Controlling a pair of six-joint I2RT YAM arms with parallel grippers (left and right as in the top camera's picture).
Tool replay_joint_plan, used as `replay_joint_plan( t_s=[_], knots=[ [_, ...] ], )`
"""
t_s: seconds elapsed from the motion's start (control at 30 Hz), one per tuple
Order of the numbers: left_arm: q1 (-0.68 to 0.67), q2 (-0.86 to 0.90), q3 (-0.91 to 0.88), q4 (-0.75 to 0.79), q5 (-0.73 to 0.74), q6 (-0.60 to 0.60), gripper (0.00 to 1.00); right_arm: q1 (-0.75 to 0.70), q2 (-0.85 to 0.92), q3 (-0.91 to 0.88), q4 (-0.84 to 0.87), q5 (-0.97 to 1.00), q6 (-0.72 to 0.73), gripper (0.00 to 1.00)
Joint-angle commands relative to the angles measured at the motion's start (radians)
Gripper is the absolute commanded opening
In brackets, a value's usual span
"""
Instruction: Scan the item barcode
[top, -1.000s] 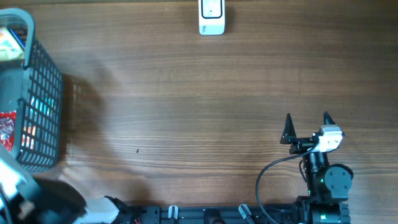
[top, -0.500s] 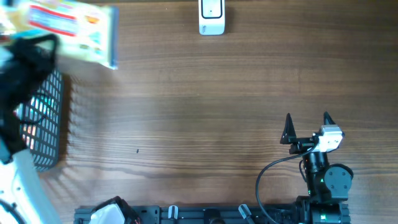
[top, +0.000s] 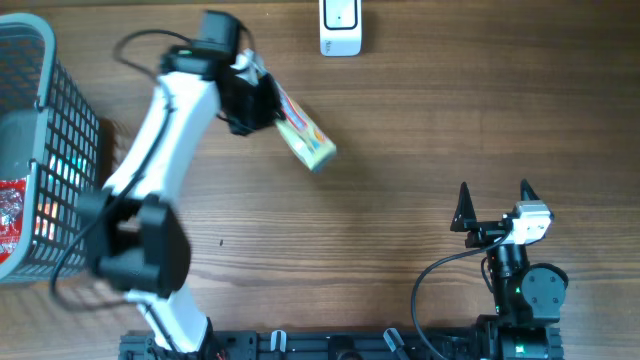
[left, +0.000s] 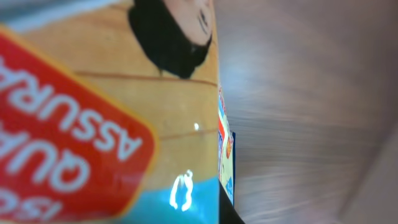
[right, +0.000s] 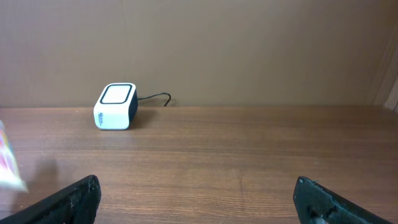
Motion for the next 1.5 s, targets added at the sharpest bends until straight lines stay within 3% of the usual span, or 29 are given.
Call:
replay_joint_plan(
  t_s=[0.0,0.1,0.17,0.23,0.27,0.53,0.63,0.7,0.87,1.07,1.2,1.47],
  knots=[
    [-0.055,0.125,0.005,-0.001,-0.109,0.005,0.04,-0.005,-0.008,-0.001,0.002,0.01,0.009,1.0],
    [-0.062,0.154,0.005,-0.014,-0.115,0.005,0.08,-0.005,-0.008,-0.001,0.002,0.01,0.009,1.0],
    [-0.051,0.144,0.009,-0.034,-0.115,0.005,0.55,-0.005,-0.008,-0.001,0.002,0.01,0.009,1.0],
    [-0.032,0.13,0.031,-0.073,-0.116,0.005,0.81,-0.005,-0.008,-0.001,0.002,0.01,0.009,1.0],
    [-0.016,0.122,0.053,-0.107,-0.116,0.005,0.84,-0.005,-0.008,-0.001,0.002,0.01,0.008,1.0],
    [0.121,-0.007,0.341,-0.322,-0.184,0.043,0.87,-0.005,-0.008,-0.001,0.002,0.01,0.008,1.0],
    [0.183,-0.105,0.471,-0.349,-0.326,0.057,0.88,-0.005,-0.008,-0.001,0.002,0.01,0.008,1.0],
    [0.217,-0.153,0.505,-0.347,-0.438,0.057,1.0,-0.005,-0.008,-0.001,0.002,0.01,0.008,1.0],
    [0.376,-0.269,0.512,-0.333,-0.706,0.053,1.0,-0.005,-0.008,-0.001,0.002,0.01,0.009,1.0],
    [0.691,-0.273,0.51,-0.359,-0.711,-0.125,1.0,-0.005,-0.008,-0.001,0.002,0.01,0.008,1.0],
    [0.865,-0.222,0.497,-0.386,-0.664,-0.138,1.0,-0.005,-0.008,-0.001,0.002,0.01,0.009,1.0],
    [0.984,-0.087,0.431,-0.407,-0.679,-0.1,1.0,-0.005,-0.008,-0.001,0.002,0.01,0.008,1.0]
  ],
)
